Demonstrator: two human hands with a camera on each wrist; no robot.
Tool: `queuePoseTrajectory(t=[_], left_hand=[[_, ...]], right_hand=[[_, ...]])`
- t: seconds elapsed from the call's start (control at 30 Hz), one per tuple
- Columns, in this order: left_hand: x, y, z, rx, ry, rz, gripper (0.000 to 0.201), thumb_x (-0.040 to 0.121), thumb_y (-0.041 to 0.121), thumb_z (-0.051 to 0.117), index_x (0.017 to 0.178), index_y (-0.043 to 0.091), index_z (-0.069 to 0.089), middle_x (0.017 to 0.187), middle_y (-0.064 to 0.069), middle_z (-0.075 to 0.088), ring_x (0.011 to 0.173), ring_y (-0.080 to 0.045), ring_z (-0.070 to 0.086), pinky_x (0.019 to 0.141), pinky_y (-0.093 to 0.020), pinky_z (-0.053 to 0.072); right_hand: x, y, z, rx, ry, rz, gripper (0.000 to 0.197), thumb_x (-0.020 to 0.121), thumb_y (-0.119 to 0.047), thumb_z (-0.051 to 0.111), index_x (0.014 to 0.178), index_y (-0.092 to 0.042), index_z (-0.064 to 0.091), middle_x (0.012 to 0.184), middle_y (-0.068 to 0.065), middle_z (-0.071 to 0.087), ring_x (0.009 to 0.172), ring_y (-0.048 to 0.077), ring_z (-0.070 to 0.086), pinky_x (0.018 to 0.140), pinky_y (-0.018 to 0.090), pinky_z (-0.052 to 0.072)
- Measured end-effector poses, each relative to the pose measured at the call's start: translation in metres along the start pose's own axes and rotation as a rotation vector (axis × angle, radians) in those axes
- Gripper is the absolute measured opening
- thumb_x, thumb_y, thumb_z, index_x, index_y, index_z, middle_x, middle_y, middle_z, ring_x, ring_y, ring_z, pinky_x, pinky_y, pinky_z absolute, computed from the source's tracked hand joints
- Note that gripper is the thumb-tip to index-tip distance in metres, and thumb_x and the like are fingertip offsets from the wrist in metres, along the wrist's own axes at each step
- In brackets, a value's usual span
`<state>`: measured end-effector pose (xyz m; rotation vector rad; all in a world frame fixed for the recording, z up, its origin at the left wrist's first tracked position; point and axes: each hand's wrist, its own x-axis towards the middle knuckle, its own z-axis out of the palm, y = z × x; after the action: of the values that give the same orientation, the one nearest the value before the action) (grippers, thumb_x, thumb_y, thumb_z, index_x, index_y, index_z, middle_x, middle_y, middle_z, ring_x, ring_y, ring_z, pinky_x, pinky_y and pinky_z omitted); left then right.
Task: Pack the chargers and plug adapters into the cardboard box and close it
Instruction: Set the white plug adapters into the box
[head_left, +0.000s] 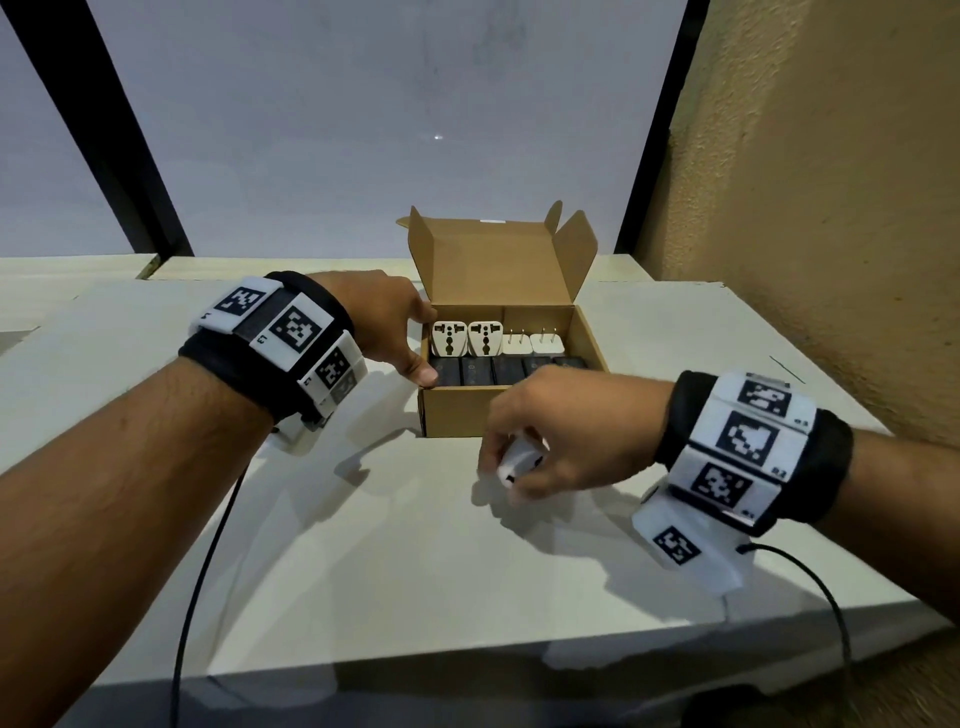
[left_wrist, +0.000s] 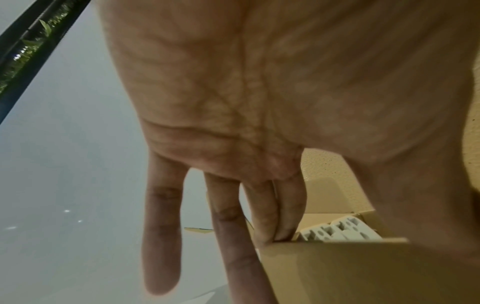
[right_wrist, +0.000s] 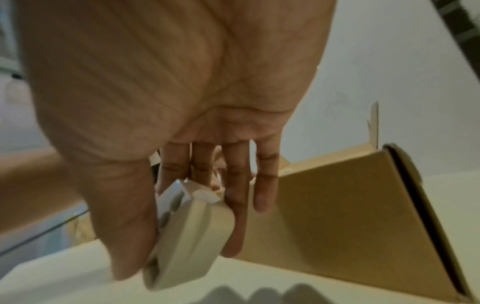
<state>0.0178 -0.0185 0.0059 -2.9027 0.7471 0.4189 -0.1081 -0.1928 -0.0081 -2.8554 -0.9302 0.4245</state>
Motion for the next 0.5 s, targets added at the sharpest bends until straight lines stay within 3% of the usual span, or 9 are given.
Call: queuePoseTrajectory(t=[0.1,0.2,0.33,0.43,0.5], left_hand=[[0.000,0.001,-0.001,-0.010,-0.003,-0.002,0.099,0.061,0.068,0.069,0.145,0.028,0.035,0.138,0.000,0.052,0.124,-0.025,0.048,0.103,-0.040,0.035],[0.000,0.002,-0.002,-0.007,-0.008,-0.005,0.099,0.061,0.067,0.068,0.145,0.028,0.035,0.139,0.000,0.052,0.124,-0.025,0.048,0.104,-0.040,0.035],[0.000,0.002,-0.002,0.003,-0.011,-0.013,0.099,0.061,0.069,0.067,0.145,0.028,0.034,0.142,0.001,0.048,0.127,-0.025,0.046,0.106,-0.042,0.034],[0.000,0.001,-0.001,-0.001,-0.009,-0.011,0.098,0.062,0.068,0.067,0.145,0.028,0.033,0.144,0.001,0.046,0.129,-0.026,0.044,0.107,-0.042,0.033],[-0.001,0.000,-0.001,-0.003,-0.007,-0.009,0.098,0.062,0.068,0.066,0.145,0.028,0.033,0.144,0.001,0.047,0.128,-0.026,0.045,0.107,-0.042,0.033]], right_hand=[[-0.004,0.003,-0.016,0.074,0.035,0.025,0.031,0.078,-0.039,0.074,0.109,-0.036,0.070,0.095,-0.024,0.064,0.083,-0.003,0.056,0.072,0.012,0.042],[-0.004,0.012,-0.025,0.141,0.144,0.043,0.038,0.079,-0.037,0.075,0.115,-0.040,0.067,0.091,-0.031,0.057,0.086,-0.006,0.052,0.072,0.009,0.037],[0.001,0.037,-0.033,0.243,0.436,0.154,0.029,0.083,-0.036,0.071,0.112,-0.036,0.068,0.104,-0.017,0.066,0.088,0.000,0.059,0.077,0.022,0.047],[0.008,0.063,-0.033,0.252,0.562,0.321,0.021,0.087,-0.036,0.066,0.107,-0.031,0.068,0.096,-0.013,0.064,0.076,0.001,0.059,0.071,0.023,0.047],[0.014,0.078,-0.031,0.279,0.594,0.431,0.024,0.086,-0.038,0.067,0.107,-0.026,0.068,0.093,-0.010,0.063,0.075,0.004,0.060,0.074,0.028,0.052]])
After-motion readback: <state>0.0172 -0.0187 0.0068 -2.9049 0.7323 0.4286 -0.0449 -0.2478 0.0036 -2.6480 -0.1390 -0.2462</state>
